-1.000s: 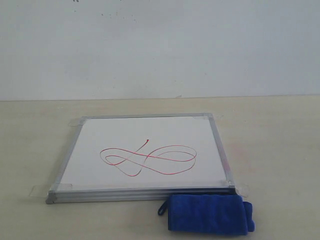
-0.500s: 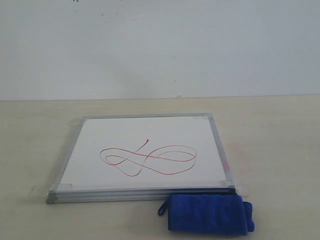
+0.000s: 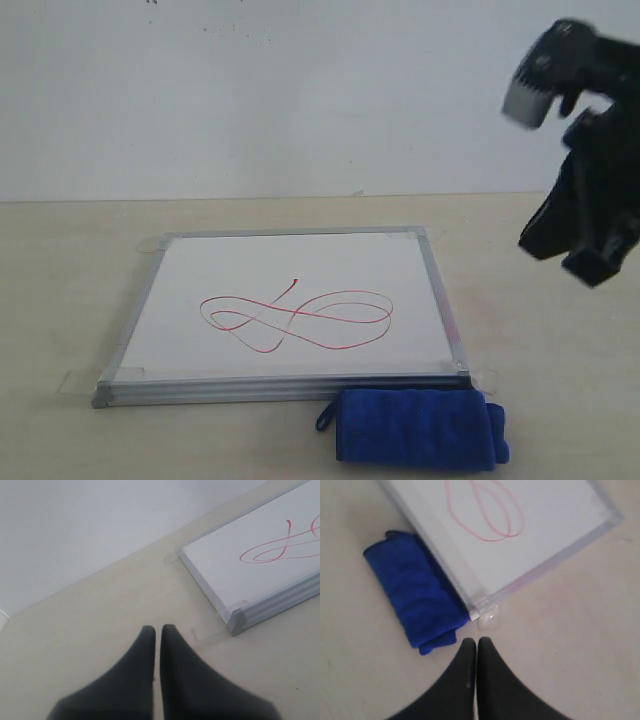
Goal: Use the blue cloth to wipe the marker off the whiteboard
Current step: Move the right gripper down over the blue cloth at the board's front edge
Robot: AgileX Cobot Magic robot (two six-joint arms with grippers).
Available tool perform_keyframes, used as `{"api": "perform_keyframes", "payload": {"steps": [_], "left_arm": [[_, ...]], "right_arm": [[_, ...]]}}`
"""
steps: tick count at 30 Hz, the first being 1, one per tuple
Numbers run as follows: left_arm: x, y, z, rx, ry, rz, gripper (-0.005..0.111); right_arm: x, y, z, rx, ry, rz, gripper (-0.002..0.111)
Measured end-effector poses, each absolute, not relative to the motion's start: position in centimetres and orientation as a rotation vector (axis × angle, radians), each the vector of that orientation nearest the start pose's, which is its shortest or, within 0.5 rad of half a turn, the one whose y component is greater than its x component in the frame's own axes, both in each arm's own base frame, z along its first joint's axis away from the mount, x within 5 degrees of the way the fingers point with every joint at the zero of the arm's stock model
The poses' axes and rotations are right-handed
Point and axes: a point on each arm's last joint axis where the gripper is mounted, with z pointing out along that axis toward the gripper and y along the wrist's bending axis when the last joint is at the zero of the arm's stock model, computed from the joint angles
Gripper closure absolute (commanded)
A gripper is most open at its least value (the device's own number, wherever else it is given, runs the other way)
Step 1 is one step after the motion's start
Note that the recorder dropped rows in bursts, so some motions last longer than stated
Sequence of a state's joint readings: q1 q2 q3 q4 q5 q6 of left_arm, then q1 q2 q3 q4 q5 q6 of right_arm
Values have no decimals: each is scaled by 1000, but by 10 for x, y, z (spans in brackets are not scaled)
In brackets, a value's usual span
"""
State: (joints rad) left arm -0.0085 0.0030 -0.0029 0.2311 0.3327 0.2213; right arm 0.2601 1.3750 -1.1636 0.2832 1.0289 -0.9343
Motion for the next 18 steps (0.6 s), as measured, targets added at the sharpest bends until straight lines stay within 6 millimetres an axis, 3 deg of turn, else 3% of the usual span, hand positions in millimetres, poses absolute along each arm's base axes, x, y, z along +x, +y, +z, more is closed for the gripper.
{"api": "perform_keyframes", "payload": {"steps": [4,9,18], "left_arm": [[54,6,185,353,1789,374,103],[54,6,185,353,1789,374,103],[54,6,185,353,1789,374,103]], "right_arm": [[262,117,291,-1597,2303,33,108],[273,134,267,-1538,2404,-47,108],[286,141,267,-1398,2332,-40,108]]}}
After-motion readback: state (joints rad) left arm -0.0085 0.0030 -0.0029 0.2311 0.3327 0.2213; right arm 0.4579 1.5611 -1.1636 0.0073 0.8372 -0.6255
